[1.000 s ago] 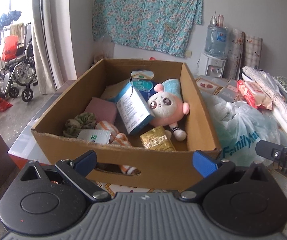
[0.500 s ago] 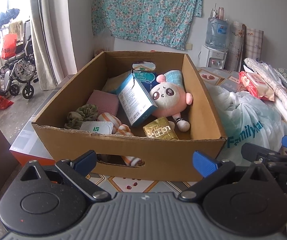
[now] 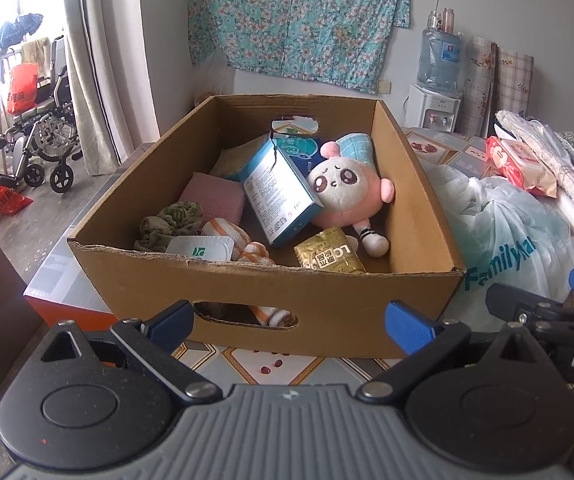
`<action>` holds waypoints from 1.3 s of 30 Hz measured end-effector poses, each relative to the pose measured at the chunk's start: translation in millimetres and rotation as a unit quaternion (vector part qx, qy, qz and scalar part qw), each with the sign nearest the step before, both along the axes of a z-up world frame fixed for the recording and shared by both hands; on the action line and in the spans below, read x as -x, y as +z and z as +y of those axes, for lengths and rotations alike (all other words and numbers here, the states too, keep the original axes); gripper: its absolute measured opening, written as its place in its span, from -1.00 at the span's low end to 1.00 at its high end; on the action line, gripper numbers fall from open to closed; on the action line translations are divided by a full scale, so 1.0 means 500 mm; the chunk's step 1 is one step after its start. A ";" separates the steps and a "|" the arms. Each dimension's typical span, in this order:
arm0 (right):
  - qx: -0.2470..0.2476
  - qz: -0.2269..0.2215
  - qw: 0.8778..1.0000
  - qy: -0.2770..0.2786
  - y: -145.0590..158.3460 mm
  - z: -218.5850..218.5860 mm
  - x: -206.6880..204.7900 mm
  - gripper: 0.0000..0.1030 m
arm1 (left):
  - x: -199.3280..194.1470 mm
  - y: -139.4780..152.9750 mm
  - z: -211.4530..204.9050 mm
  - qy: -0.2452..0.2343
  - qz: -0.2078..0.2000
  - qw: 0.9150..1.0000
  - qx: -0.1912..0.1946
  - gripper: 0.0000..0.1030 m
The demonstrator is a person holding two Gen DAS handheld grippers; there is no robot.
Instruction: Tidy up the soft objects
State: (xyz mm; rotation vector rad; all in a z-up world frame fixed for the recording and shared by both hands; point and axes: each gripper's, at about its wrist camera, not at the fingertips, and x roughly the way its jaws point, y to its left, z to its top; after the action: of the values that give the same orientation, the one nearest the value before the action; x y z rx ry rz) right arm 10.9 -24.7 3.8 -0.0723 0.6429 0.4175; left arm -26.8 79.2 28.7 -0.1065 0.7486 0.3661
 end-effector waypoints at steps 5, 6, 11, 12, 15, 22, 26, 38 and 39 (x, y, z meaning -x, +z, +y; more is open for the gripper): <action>0.009 0.005 1.000 0.000 -0.003 0.005 -0.007 0.97 | -0.002 -0.004 0.001 0.001 0.004 1.000 0.000 0.99; 0.011 0.005 1.000 0.001 -0.004 0.006 -0.008 0.97 | -0.003 -0.005 0.001 0.002 0.005 1.000 0.000 0.99; 0.015 0.008 1.000 0.005 -0.005 0.012 -0.014 0.97 | -0.003 -0.008 0.005 0.005 0.008 1.000 0.001 0.98; 0.016 0.008 1.000 0.005 -0.005 0.013 -0.015 0.97 | -0.003 -0.008 0.006 0.006 0.009 1.000 0.002 0.98; 0.017 0.009 1.000 0.007 -0.005 0.015 -0.016 0.97 | -0.003 -0.008 0.009 0.007 0.009 1.000 0.003 0.98; 0.021 0.009 1.000 0.007 -0.006 0.019 -0.016 0.97 | -0.003 -0.011 0.012 0.008 0.011 1.000 0.006 0.98; 0.022 0.009 1.000 0.008 -0.006 0.021 -0.016 0.97 | -0.002 -0.014 0.015 0.009 0.011 1.000 0.008 0.98; 0.025 0.007 1.000 0.010 -0.004 0.026 -0.013 0.97 | 0.006 -0.013 0.019 0.013 0.008 1.000 0.010 0.98; 0.025 0.007 1.000 0.010 -0.004 0.025 -0.012 0.97 | 0.006 -0.013 0.019 0.013 0.008 1.000 0.010 0.98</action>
State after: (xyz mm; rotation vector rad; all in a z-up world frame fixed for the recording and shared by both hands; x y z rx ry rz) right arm 17.0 -12.1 2.0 -0.1232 0.6663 0.4214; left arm -29.6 88.6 22.4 -0.1329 0.7674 0.3849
